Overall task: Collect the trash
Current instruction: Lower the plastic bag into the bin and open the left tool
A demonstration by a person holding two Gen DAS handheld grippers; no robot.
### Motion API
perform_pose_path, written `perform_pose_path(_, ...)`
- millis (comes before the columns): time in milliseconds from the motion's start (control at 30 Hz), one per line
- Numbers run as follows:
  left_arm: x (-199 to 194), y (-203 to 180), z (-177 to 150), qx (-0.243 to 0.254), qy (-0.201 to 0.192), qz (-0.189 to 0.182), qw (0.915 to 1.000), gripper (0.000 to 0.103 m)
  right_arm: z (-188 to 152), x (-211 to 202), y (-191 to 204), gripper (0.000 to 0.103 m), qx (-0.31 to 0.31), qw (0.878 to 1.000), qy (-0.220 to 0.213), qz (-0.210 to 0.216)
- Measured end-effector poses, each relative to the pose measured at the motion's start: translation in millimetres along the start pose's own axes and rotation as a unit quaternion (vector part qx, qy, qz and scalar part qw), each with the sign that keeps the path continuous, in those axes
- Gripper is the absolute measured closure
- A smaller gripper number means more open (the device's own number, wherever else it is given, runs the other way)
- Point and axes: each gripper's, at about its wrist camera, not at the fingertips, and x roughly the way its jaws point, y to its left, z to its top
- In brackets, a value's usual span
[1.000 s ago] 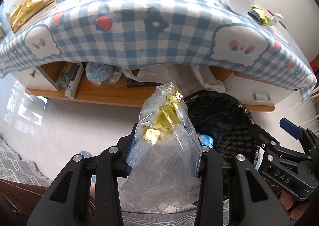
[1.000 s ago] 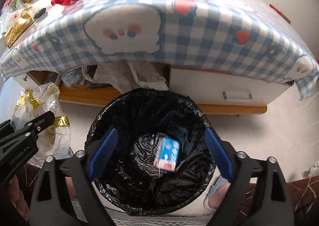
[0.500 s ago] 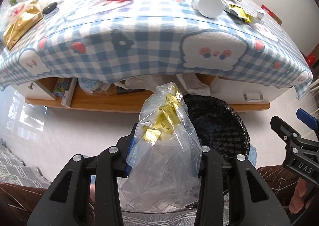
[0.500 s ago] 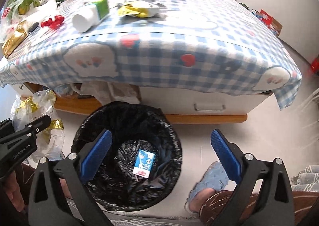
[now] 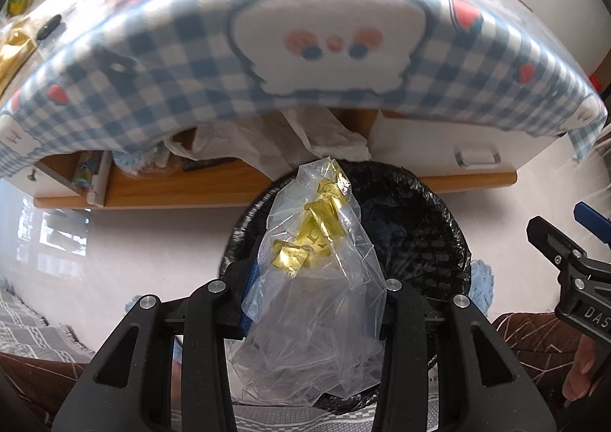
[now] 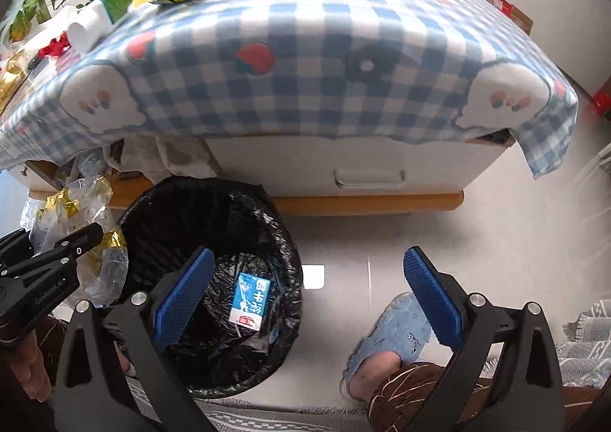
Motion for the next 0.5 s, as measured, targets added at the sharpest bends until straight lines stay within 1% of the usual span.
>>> perform_pose_path(233,25,-20,-5,0.01,0.016,0.0,0.9998,0.065,-7,16,-18,0.008,0.017,1.0,0.017,-0.011)
perform_pose_path(400,35,-30,-10,0.026,0.02,0.001,0.9995,0.064,-7,17,-18,0.008,0.014,1.0,0.015,-0.012)
perform_pose_path(500,34,-33,-11,0.031,0.016,-0.001,0.9994,0.061,-7,18,-15,0.008,0.011,1.0,0.017,-0.011)
